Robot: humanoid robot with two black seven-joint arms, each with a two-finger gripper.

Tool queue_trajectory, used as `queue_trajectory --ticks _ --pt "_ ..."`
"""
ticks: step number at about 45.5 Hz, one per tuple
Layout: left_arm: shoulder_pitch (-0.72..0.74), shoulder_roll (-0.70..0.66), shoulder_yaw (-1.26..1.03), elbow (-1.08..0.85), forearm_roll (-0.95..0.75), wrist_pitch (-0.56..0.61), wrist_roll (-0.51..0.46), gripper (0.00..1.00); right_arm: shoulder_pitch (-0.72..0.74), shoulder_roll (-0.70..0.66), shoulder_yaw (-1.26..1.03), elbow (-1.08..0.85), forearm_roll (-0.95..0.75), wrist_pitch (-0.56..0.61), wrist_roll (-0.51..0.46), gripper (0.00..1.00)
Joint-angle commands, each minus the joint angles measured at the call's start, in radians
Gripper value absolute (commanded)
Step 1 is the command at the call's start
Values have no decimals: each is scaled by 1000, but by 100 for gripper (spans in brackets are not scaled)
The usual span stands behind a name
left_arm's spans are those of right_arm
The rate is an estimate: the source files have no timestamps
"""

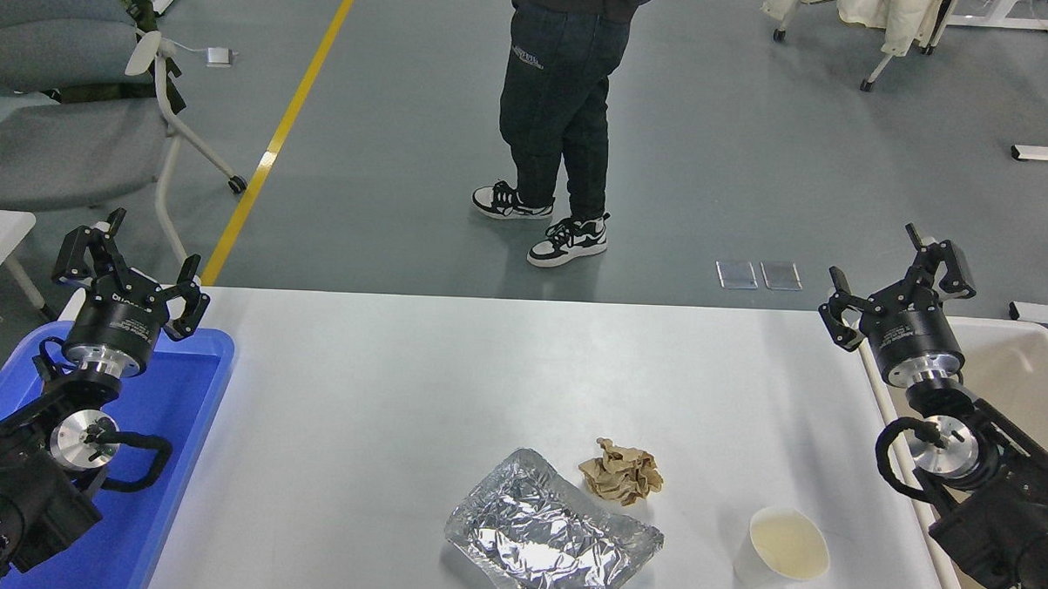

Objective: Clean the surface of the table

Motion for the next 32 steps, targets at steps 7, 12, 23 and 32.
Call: queue_trajectory --ticks 7,12,23,32 --pt "-1 0 0 -1 2 -1 0 100 -18 -86 -5 58 6 16 -175 100" --pt "-1 0 0 0 0 -1 0 100 -56 -155 -7 148 5 40 -178 100" --pt "-1 0 0 1 0 -1 0 100 -61 -195 -31 242 -90 42 -172 100" --pt "0 0 0 0 0 -1 0 100 -66 -316 -119 433 -254 50 -161 100"
